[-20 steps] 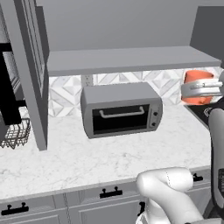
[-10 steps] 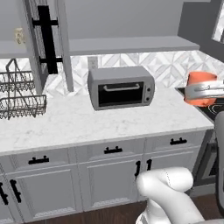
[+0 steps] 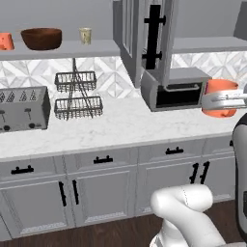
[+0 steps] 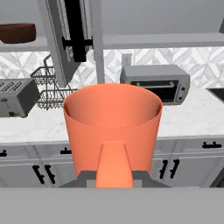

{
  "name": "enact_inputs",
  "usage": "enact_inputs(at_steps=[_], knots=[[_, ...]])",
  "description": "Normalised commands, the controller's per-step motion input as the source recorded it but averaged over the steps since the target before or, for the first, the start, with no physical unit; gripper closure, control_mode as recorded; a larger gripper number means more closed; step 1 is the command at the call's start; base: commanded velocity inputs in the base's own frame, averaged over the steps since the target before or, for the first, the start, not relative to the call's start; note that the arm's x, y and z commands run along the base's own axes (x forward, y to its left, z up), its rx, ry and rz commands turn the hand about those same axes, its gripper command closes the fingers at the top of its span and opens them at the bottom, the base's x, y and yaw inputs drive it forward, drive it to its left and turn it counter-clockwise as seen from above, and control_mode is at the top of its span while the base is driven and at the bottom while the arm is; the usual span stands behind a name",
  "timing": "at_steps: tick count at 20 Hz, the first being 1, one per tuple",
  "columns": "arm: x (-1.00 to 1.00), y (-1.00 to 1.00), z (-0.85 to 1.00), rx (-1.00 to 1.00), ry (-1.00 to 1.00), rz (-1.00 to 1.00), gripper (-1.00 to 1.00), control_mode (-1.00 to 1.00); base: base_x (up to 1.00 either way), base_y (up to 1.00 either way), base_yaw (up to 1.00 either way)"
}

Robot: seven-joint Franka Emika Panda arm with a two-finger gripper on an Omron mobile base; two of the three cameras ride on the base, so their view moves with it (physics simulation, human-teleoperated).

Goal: Gather all objects into one cabinet and sort the glasses and bowls to opposite sides.

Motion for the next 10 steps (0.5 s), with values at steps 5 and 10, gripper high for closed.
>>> enact_inputs(at_steps=[5,10], knots=[[0.00,0.00,0.00,0.00,0.00,0.00,1.00,1.00,-0.10,1.00,0.00],[0.00,0.00,0.00,0.00,0.00,0.00,1.00,1.00,-0.02,1.00,0.00]])
